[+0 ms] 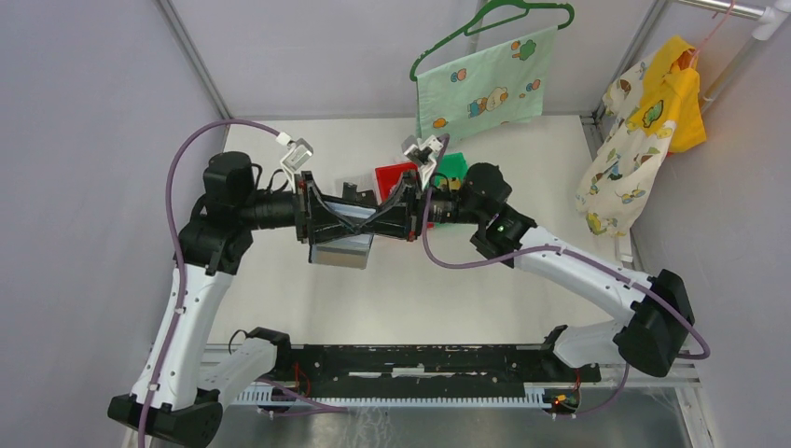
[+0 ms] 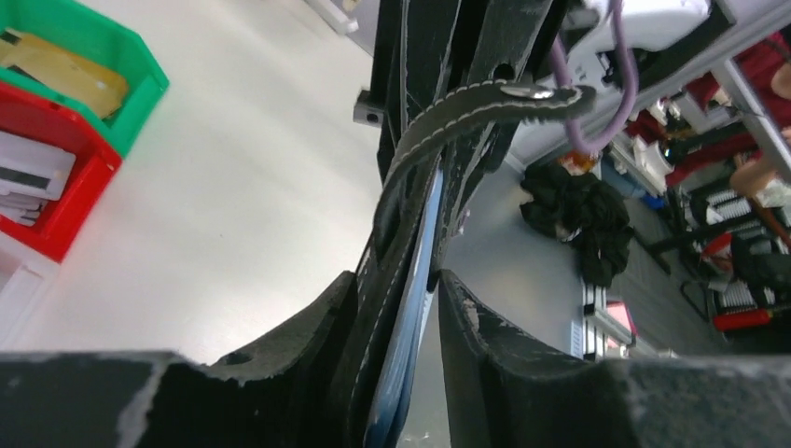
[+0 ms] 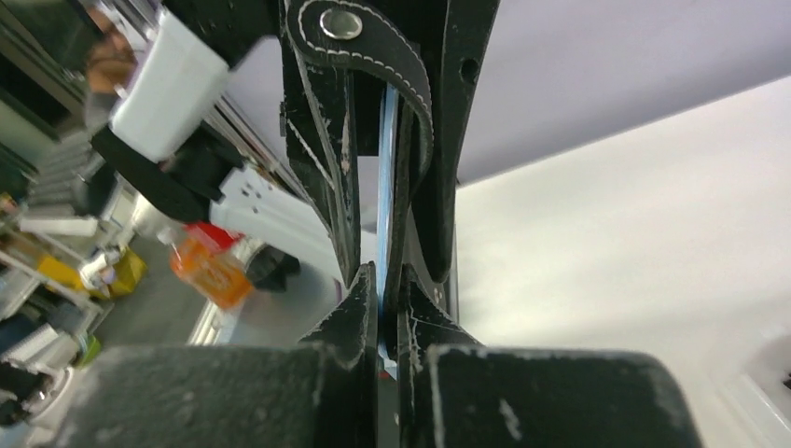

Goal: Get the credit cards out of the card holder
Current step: Remove the credit card from the card holder.

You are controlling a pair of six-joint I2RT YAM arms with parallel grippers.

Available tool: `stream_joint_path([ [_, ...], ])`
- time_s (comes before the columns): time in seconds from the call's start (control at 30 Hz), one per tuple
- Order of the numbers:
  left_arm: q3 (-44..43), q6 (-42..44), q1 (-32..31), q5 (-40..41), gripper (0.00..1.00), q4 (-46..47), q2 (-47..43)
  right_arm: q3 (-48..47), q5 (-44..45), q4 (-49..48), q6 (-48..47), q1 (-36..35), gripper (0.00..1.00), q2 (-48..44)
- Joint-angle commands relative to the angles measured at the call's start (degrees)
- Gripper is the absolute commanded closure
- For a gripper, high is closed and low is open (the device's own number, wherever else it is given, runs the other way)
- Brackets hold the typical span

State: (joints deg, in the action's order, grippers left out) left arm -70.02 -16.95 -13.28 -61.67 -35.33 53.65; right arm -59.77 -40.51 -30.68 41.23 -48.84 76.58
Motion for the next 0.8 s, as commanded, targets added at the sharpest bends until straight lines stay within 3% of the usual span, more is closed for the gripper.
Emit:
stream_joint_path([
  [0.0,-2.0,17.3,-0.2,-5.8,0.6,-12.5,1.0,-10.5,-6.2,24.3,-18.0,0.1,1.0,1.8],
  [0.17,-5.1,26.7,-0.2,-9.6,0.66,-23.1,4.2,-16.3,-6.3,36.5,-27.1,0.1,1.0,3.9],
  [0.43,-7.0,32.1,-0.2,-11.2,0.73,-28.1,4.2,-21.5,-5.2,46.2,-34.9,0.1,1.0,5.2],
  [0.67,-8.3,32.2,-0.2,-9.9,0.81,-27.9,5.0,-25.6,-4.9,51.4,-38.6,0.1,1.0,6.1],
  [0.77,-8.5,29.3,-0.2,-10.4,0.76,-25.2,4.8,-25.8,-4.8,51.9,-39.0,0.1,1.0,6.1],
])
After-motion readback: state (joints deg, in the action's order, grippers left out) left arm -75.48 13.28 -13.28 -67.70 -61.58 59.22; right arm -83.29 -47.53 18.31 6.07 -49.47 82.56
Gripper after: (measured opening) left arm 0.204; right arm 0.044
